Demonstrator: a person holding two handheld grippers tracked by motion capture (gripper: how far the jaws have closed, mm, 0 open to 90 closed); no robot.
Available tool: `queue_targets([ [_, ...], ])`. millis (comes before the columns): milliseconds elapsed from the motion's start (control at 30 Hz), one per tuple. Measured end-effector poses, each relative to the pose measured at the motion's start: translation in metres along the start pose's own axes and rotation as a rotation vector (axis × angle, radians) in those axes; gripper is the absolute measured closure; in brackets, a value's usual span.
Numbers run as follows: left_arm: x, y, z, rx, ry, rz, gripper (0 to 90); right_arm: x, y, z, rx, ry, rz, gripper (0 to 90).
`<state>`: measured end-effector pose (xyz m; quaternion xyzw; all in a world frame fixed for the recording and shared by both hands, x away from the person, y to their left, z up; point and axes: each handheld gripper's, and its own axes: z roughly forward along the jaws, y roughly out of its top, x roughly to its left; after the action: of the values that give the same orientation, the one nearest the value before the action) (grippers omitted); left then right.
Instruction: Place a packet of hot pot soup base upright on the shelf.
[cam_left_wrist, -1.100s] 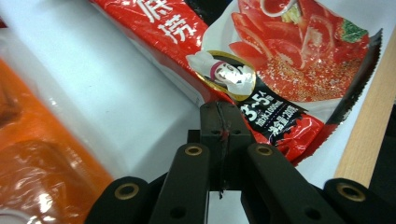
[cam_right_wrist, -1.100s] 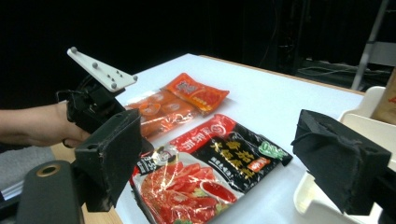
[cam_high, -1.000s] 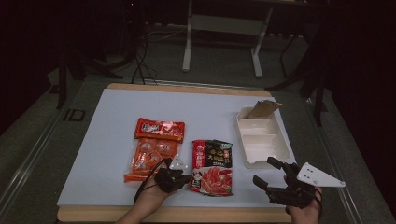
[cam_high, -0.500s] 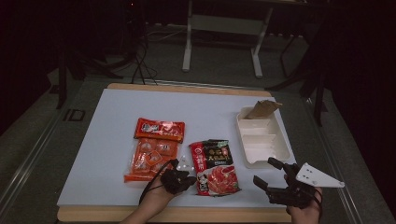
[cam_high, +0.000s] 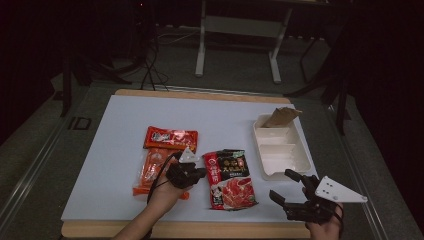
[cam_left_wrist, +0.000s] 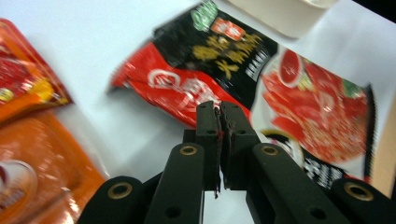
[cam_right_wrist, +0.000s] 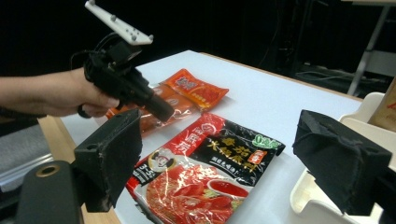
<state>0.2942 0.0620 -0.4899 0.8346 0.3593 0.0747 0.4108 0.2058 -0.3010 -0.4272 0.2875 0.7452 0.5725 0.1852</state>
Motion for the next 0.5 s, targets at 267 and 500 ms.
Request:
queue_targets([
  [267, 0.009, 0.011, 0.004, -0.059, 0.022, 0.010, 79.8, 0.003, 0.001, -0.001, -0.002, -0.022, -0.037, 14.1],
  [500, 0.018, 0.022, 0.012, -0.065, 0.017, 0.012, 62.5, 0.004, 0.001, 0.000, 0.003, -0.020, -0.037, 14.0],
])
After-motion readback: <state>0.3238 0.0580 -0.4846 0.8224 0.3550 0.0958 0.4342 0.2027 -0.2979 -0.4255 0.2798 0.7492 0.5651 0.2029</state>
